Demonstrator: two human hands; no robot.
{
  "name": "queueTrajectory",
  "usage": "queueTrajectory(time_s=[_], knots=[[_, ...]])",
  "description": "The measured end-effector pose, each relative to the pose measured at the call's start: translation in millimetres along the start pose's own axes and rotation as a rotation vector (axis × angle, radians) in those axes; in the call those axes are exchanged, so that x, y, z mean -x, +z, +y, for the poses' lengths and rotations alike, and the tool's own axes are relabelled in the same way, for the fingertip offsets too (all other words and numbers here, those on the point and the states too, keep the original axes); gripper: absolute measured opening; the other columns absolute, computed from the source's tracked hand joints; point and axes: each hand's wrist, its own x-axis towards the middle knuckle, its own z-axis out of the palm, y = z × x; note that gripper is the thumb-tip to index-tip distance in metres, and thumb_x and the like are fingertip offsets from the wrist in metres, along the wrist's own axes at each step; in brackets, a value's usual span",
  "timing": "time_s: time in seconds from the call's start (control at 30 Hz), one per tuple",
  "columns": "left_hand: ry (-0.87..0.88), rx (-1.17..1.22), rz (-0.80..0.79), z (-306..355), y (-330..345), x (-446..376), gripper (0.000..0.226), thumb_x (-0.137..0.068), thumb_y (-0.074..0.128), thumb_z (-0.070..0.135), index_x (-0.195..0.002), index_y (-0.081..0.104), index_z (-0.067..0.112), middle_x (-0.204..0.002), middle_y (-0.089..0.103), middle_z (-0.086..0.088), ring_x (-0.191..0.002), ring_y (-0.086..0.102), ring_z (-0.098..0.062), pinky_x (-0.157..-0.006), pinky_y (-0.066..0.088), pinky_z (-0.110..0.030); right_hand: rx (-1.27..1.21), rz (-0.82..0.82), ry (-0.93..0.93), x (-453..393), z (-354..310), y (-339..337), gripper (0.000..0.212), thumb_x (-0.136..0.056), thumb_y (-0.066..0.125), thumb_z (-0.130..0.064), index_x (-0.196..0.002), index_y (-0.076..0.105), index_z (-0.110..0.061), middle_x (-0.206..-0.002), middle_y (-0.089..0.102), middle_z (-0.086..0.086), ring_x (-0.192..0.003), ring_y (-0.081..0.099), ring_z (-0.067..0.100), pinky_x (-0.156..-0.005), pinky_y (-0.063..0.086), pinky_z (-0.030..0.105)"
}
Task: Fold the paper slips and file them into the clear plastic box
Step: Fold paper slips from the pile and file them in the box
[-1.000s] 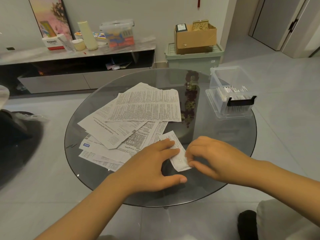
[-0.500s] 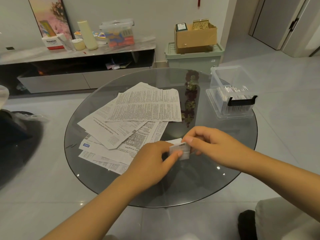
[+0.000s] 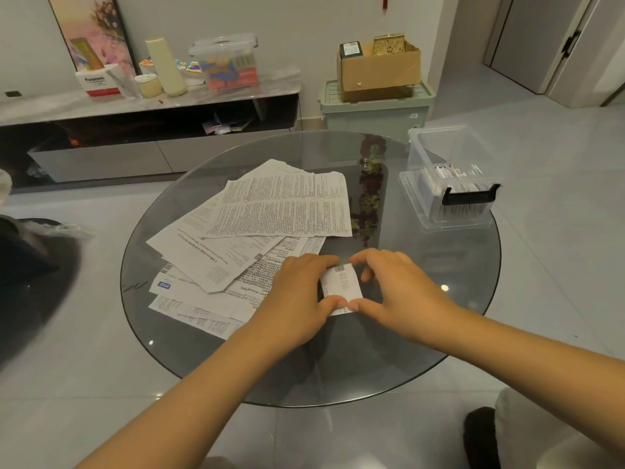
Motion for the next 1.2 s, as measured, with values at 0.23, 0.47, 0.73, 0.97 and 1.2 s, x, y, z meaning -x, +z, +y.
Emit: queueTrajectory(time_s=[0.23, 0.47, 0.73, 0.97, 1.2], knots=[[-0.081, 0.081, -0.06, 0.4, -10.2, -9.7, 0.058, -0.071, 0.078, 0.03, -0.124, 0.055, 0.028, -0.11, 0.051, 0.007, -0.108, 0.048, -0.012, -0.093, 0.041, -0.029, 0.101, 0.001, -0.007, -1.2, 1.4, 1.1, 0.057, -0.082, 0.063, -0.047, -0.131, 0.042, -0.027, -0.119, 0.048, -0.005, -0.113, 0.04, 0.015, -0.093, 0.033, 0.026], [-0.155, 0.422, -0.021, 12.7, -19.3, -14.5, 0.032, -0.072, 0.077, 0.006, -0.084, 0.066, 0.033, -0.082, 0.058, 0.005, -0.074, 0.059, -0.012, -0.07, 0.05, -0.023, -0.062, -0.064, 0.043, -4.9, 7.1, -6.3, 0.016, -0.083, 0.066, -0.036, -0.095, 0.058, -0.03, -0.094, 0.05, -0.007, -0.094, 0.043, 0.009, -0.078, 0.035, 0.016], [-0.327, 0.868, 0.056, 30.6, -29.6, -20.0, 0.009, -0.082, 0.071, 0.012, -0.088, 0.07, 0.005, -0.084, 0.073, -0.006, -0.075, 0.068, -0.013, -0.071, 0.056, -0.022, -0.525, 0.04, 0.166, -12.9, 5.3, -46.8, 0.005, -0.084, 0.067, -0.017, -0.082, 0.062, -0.015, -0.068, 0.063, -0.002, -0.062, 0.056, 0.01, -0.063, 0.046, 0.022], [-0.273, 0.915, 0.171, 57.6, -42.9, -49.9, 0.007, -0.079, 0.073, 0.01, -0.072, 0.072, 0.011, -0.069, 0.072, -0.001, -0.06, 0.062, -0.005, -0.058, 0.049, -0.015, -0.477, 0.201, 0.125, -18.7, 10.1, -83.2, 0.013, -0.085, 0.066, -0.016, -0.077, 0.059, -0.023, -0.072, 0.067, 0.003, -0.061, 0.062, 0.002, -0.054, 0.045, 0.01], [-0.182, 0.969, 0.064, 86.6, -52.1, -100.5, 0.015, -0.088, 0.063, 0.016, -0.078, 0.073, 0.013, -0.078, 0.071, 0.0, -0.068, 0.058, -0.007, -0.062, 0.046, -0.018, -0.459, 0.401, 0.093, -26.1, 33.6, -118.3, 0.022, -0.088, 0.062, -0.017, -0.097, 0.053, -0.036, -0.07, 0.066, -0.004, -0.065, 0.059, 0.005, -0.057, 0.044, 0.011]])
